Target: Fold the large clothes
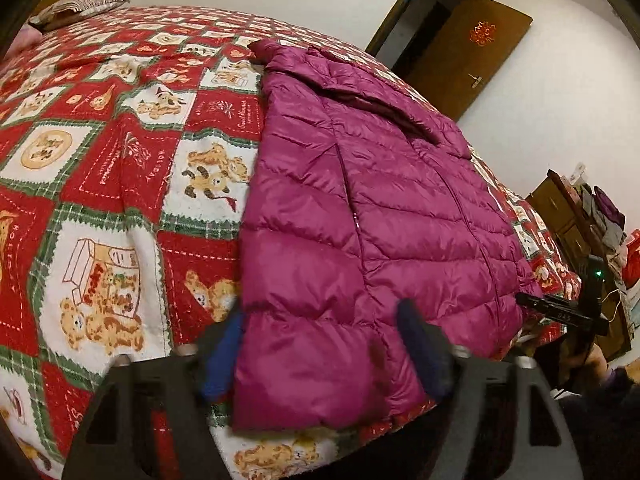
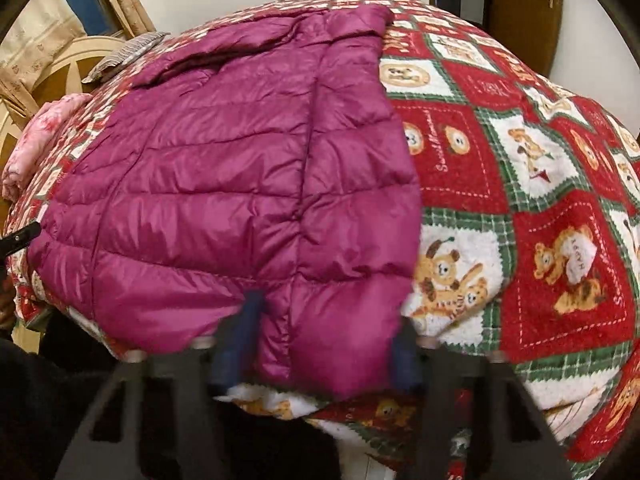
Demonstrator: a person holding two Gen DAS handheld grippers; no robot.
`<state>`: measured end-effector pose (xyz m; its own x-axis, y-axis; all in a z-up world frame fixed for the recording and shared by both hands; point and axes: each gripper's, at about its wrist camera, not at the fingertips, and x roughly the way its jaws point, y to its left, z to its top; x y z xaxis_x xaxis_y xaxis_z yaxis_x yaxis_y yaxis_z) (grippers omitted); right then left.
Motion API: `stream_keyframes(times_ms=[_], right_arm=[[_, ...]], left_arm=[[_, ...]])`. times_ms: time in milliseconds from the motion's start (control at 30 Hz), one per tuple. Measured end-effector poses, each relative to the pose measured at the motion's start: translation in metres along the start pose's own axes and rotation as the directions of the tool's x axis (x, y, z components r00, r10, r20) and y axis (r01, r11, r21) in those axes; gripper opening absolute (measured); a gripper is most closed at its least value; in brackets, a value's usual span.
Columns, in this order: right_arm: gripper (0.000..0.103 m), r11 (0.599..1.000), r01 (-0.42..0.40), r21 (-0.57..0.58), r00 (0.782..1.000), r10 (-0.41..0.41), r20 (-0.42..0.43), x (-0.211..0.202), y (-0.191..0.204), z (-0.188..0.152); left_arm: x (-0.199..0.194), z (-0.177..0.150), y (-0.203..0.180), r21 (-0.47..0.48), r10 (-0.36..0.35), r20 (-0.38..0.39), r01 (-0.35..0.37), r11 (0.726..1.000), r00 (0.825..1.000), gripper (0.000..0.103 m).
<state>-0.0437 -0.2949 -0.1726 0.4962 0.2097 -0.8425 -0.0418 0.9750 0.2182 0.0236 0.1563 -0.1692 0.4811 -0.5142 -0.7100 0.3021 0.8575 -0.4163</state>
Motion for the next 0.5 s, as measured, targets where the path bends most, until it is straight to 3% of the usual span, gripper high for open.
stream_keyframes(times_ms=[33,67,100,133,300,500], right_arm=[[0.037,1.000,-0.009,0.008,1.000,0.009,0.003,-0.001,-0.002,0.000],[0.034,1.000,-0.021,0.017,1.000,0.021,0.010,-0.002,-0.004,0.000],[0.025,0.999,-0.035,0.023,0.999,0.035,0.015,-0.003,-0.002,-0.003],[0.020,0.998,-0.056,0.031,0.998,0.055,0.020,-0.004,0.000,-0.003],[0.015,0.994,-0.097,0.049,0.993,0.094,0.073,-0.016,0.008,-0.004],[0.014,0.975,-0.210,0.070,0.964,0.195,0.183,-0.055,0.014,-0.002]], left_arm=[[0.000,-0.002,0.000,-0.004,-0.004,-0.006,0.004,1.000,1.000,0.043],[0.002,-0.002,0.001,-0.016,-0.018,-0.018,0.018,1.000,1.000,0.023],[0.003,-0.002,0.003,-0.035,-0.044,-0.030,0.043,0.998,0.999,0.016],[0.003,-0.002,0.004,-0.053,-0.070,-0.032,0.068,0.996,0.997,0.013],[-0.009,-0.001,-0.006,-0.019,-0.068,0.016,0.069,0.997,0.998,0.005],[-0.042,0.006,-0.017,-0.016,-0.156,0.102,0.159,0.987,0.983,0.004]])
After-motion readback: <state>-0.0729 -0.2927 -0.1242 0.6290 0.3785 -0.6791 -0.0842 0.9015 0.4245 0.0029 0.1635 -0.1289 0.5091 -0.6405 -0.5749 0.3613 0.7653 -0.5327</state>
